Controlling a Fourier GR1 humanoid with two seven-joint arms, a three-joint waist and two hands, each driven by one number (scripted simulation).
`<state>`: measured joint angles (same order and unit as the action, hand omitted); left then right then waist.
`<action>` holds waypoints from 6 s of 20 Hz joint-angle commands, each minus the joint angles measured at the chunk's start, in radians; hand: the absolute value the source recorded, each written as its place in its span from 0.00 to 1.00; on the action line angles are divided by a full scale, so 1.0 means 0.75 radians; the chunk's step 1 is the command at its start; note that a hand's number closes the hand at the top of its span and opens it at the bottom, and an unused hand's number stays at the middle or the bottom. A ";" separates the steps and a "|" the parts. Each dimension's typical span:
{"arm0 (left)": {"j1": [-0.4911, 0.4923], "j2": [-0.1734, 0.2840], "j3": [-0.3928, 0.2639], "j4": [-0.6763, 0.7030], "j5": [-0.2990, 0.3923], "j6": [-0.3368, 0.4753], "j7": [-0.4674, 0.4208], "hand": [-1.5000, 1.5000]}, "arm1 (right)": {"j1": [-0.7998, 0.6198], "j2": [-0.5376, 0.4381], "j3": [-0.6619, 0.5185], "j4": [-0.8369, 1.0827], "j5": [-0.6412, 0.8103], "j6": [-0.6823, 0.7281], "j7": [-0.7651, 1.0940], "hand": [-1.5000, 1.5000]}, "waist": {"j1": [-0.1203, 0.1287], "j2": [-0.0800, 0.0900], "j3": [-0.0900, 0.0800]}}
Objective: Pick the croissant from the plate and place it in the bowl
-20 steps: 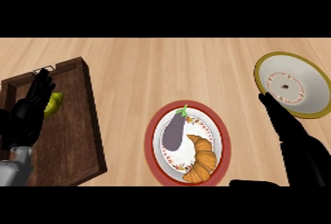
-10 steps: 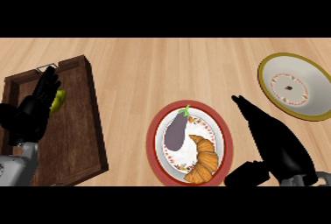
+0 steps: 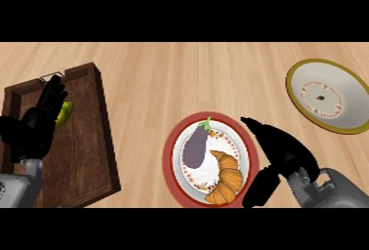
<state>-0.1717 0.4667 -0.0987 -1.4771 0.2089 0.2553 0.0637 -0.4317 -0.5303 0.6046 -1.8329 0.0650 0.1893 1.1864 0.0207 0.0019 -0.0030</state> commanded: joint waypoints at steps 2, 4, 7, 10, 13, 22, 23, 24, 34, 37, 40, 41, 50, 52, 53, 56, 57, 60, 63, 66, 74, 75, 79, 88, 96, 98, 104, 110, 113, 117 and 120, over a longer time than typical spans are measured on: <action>0.029 0.009 0.006 -0.063 -0.004 -0.005 0.026 0.50 | -0.110 0.074 0.080 0.130 -0.057 0.122 0.305 0.00 | 0.007 -0.004 0.002; 0.015 -0.045 -0.018 -0.047 -0.043 0.050 0.020 0.50 | -0.139 0.041 0.093 0.149 -0.061 0.157 0.291 0.00 | -0.007 -0.004 0.002; -0.004 0.003 0.025 -0.017 0.002 -0.027 0.045 0.50 | -0.231 0.098 0.183 0.182 0.090 0.097 0.296 0.00 | -0.011 -0.004 0.001; 0.059 -0.008 0.040 -0.035 -0.006 -0.030 -0.004 0.50 | -0.126 0.082 0.253 0.161 0.211 0.030 0.224 0.00 | -0.021 -0.007 0.003; 0.054 -0.003 0.054 -0.069 -0.015 -0.029 0.027 0.50 | -0.093 0.108 0.246 0.143 0.227 0.026 0.244 0.00 | -0.025 -0.007 0.003; 0.055 -0.019 0.056 -0.127 -0.045 -0.025 0.097 0.50 | -0.081 0.268 0.228 0.324 0.202 0.068 0.234 0.00 | -0.016 -0.007 0.004; 0.105 -0.061 0.057 -0.040 -0.071 -0.020 -0.043 0.50 | 0.026 0.273 0.309 0.275 0.301 -0.032 0.216 0.00 | -0.028 -0.006 0.003; 0.002 -0.052 0.063 -0.028 -0.068 -0.019 0.041 0.50 | -0.005 0.275 0.291 0.245 0.285 0.029 0.261 0.00 | -0.035 -0.006 0.003; 0.058 -0.076 0.088 -0.014 -0.073 -0.091 -0.022 0.50 | -0.023 0.349 0.169 0.470 0.379 0.057 0.131 0.00 | -0.022 -0.002 0.003; 0.094 -0.039 0.121 -0.109 -0.055 -0.117 0.031 0.50 | 0.080 0.358 0.177 0.485 0.398 0.020 0.065 1.00 | -0.019 -0.004 0.004; 0.064 -0.027 0.164 -0.069 -0.066 -0.135 0.015 0.50 | 0.058 0.421 0.181 0.494 0.391 0.088 -0.016 1.00 | -0.018 -0.003 0.004; 0.063 -0.096 0.105 -0.064 -0.102 -0.105 0.020 0.50 | 0.002 0.427 0.129 0.622 0.414 0.083 -0.101 1.00 | -0.017 -0.001 0.004; 0.067 -0.086 0.165 -0.088 -0.107 -0.139 0.054 0.50 | 0.018 0.523 0.108 0.722 0.598 -0.004 -0.196 1.00 | -0.016 -0.001 0.004; 0.029 -0.098 0.179 -0.020 -0.116 -0.155 0.025 0.50 | 0.053 0.502 0.109 0.661 0.697 -0.052 -0.184 1.00 | -0.027 -0.002 0.004; 0.056 -0.107 0.142 -0.127 -0.156 -0.108 0.119 0.50 | 0.015 0.478 0.069 0.587 0.697 0.025 -0.096 1.00 | -0.025 -0.005 0.004; 0.058 -0.113 0.165 -0.069 -0.126 -0.133 0.071 0.50 | 0.095 0.203 0.135 0.481 0.685 0.059 -0.590 1.00 | -0.033 -0.004 0.005; 0.071 -0.111 0.165 -0.068 -0.132 -0.134 0.047 0.50 | 0.088 0.174 0.189 0.421 0.698 0.070 -0.687 1.00 | -0.032 -0.006 0.006; 0.055 -0.103 0.177 -0.052 -0.126 -0.139 0.034 0.50 | 0.072 0.016 0.282 0.259 0.696 0.099 -1.057 1.00 | -0.044 -0.010 0.009; 0.078 -0.118 0.177 -0.102 -0.124 -0.114 0.072 0.50 | 0.161 -0.218 0.227 0.153 0.736 -0.038 -1.339 1.00 | -0.061 -0.016 0.010; 0.062 -0.101 0.203 -0.089 -0.128 -0.107 0.085 0.50 | 0.172 -0.408 0.036 0.013 0.689 -0.114 -1.490 1.00 | -0.074 -0.014 0.007; 0.087 -0.103 0.204 -0.102 -0.164 -0.090 0.074 0.50 | 0.327 -0.536 -0.561 -0.148 0.280 -0.331 -1.635 1.00 | -0.094 -0.015 0.006; 0.076 -0.110 0.204 -0.085 -0.132 -0.127 0.064 0.50 | 0.341 -0.570 -0.639 -0.153 0.176 -0.277 -1.660 1.00 | -0.089 -0.012 0.005; 0.078 -0.118 0.195 -0.124 -0.138 -0.147 0.092 0.50 | 0.411 -0.591 -0.864 -0.022 0.052 -0.205 -1.741 1.00 | -0.050 -0.006 0.005; 0.021 -0.158 0.183 -0.096 -0.186 -0.164 0.102 0.50 | 0.060 -0.473 -0.865 0.538 0.033 0.020 -1.896 1.00 | 0.004 0.004 0.004; 0.017 -0.177 0.193 -0.143 -0.175 -0.193 0.135 0.50 | -0.282 -0.257 -0.765 1.137 0.309 -0.095 -2.122 1.00 | 0.024 0.008 0.005; -0.030 -0.170 0.210 -0.060 -0.184 -0.207 0.105 0.50 | -0.377 -0.237 -0.774 1.305 0.344 -0.091 -2.222 1.00 | 0.019 0.010 0.005; 0.048 -0.255 0.146 -0.125 -0.253 -0.151 0.074 0.50 | -0.514 -0.205 -0.818 1.726 0.439 -0.161 -2.471 1.00 | 0.022 0.011 0.006; -0.050 -0.193 0.197 -0.041 -0.207 -0.220 0.074 0.50 | -0.601 -0.234 -0.706 1.973 0.605 -0.093 -2.279 0.00 | 0.066 0.032 0.008; -0.043 -0.225 0.171 -0.036 -0.239 -0.192 0.066 0.50 | -0.632 -0.283 -0.681 2.040 0.633 0.020 -2.459 0.00 | 0.056 0.030 0.009; -0.044 -0.199 0.196 -0.055 -0.215 -0.219 0.065 0.50 | -0.629 -0.263 -0.822 2.135 0.487 0.113 -2.566 0.00 | 0.067 0.037 0.011; -0.083 -0.226 0.157 -0.085 -0.254 -0.173 0.142 0.50 | -0.694 -0.245 -0.996 2.190 0.297 0.275 -2.529 0.00 | 0.053 0.031 0.015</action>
<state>-0.2120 0.3088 0.0385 -1.5214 0.0360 0.1072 0.1289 -0.9118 -0.7216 -0.0346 -0.2531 0.4008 0.2900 -0.6978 0.0646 0.0266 0.0056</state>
